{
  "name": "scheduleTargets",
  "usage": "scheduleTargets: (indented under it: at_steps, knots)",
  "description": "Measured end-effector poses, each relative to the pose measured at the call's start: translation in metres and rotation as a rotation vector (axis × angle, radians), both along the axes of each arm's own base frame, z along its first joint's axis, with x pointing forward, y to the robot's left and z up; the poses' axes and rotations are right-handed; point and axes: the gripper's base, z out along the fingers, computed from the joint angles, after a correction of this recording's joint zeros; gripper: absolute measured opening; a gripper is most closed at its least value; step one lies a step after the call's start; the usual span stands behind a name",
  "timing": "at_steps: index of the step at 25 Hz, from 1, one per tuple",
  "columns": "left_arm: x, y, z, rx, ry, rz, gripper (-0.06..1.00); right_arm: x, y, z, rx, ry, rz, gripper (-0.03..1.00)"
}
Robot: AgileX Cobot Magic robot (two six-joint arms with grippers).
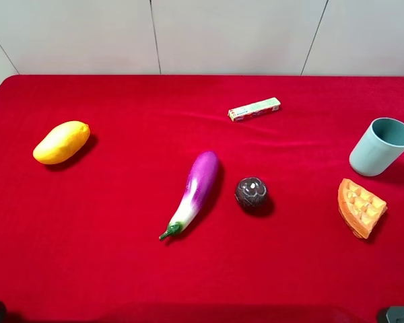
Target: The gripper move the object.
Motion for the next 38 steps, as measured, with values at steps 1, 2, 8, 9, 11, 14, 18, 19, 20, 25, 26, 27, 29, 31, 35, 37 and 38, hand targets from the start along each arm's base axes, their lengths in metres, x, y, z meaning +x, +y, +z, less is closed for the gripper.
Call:
scheduleTargets:
  at_steps: [1,2,8,9,11,14,18,19,20,25,26,27,29,31,35,37,38]
  knots:
    - [0.0000,0.0000,0.0000,0.000,0.000,0.000,0.99,0.0000,-0.0009,0.0000,0.001,0.000,-0.001,0.67]
    - [0.0000,0.0000,0.0000,0.000,0.000,0.000,0.99,0.0000,-0.0009,0.0000,0.001,0.000,-0.001,0.67]
    - [0.0000,0.0000,0.0000,0.000,0.000,0.000,0.99,0.0003,-0.0014,0.0005,0.016,-0.007,0.028,0.69]
    - [0.0000,0.0000,0.0000,0.000,0.000,0.000,0.99,0.0004,-0.0005,0.0006,0.024,-0.008,0.035,0.69]
    - [0.0000,0.0000,0.0000,0.000,0.000,0.000,0.99,0.0005,0.0012,0.0008,0.035,-0.011,0.050,0.69]
    - [0.0000,0.0000,0.0000,0.000,0.000,0.000,0.99,0.0035,0.0050,-0.0010,0.072,-0.025,0.079,0.69]
    - [0.0000,0.0000,0.0000,0.000,0.000,0.000,0.99,0.0045,0.0073,-0.0025,0.095,-0.023,0.094,0.69]
    - [0.0000,0.0000,0.0000,0.000,0.000,0.000,0.99,0.0045,0.0075,-0.0025,0.097,-0.023,0.096,0.69]
    - [0.0000,0.0000,0.0000,0.000,0.000,0.000,0.99,0.0045,0.0076,-0.0025,0.099,-0.023,0.097,0.69]
    - [0.0000,0.0000,0.0000,0.000,0.000,0.000,0.99,0.0048,0.0076,-0.0018,0.100,-0.031,0.097,0.69]
    - [0.0000,0.0000,0.0000,0.000,0.000,0.000,0.99,0.0050,0.0076,-0.0014,0.100,-0.036,0.097,0.69]
    - [0.0000,0.0000,0.0000,0.000,0.000,0.000,0.99,0.0053,0.0074,-0.0010,0.098,-0.042,0.096,0.69]
    - [0.0000,0.0000,0.0000,0.000,0.000,0.000,0.99,0.0056,0.0072,-0.0009,0.095,-0.045,0.094,0.69]
    - [0.0000,0.0000,0.0000,0.000,0.000,0.000,0.99,0.0061,0.0071,-0.0016,0.094,-0.045,0.093,0.69]
    - [0.0000,0.0000,0.0000,0.000,0.000,0.000,0.99,0.0065,0.0071,-0.0020,0.093,-0.046,0.094,0.69]
    - [0.0000,0.0000,0.0000,0.000,0.000,0.000,0.99,0.0065,0.0071,-0.0020,0.092,-0.046,0.094,0.69]
    - [0.0000,0.0000,0.0000,0.000,0.000,0.000,0.99,0.0065,0.0071,-0.0020,0.092,-0.046,0.094,0.69]
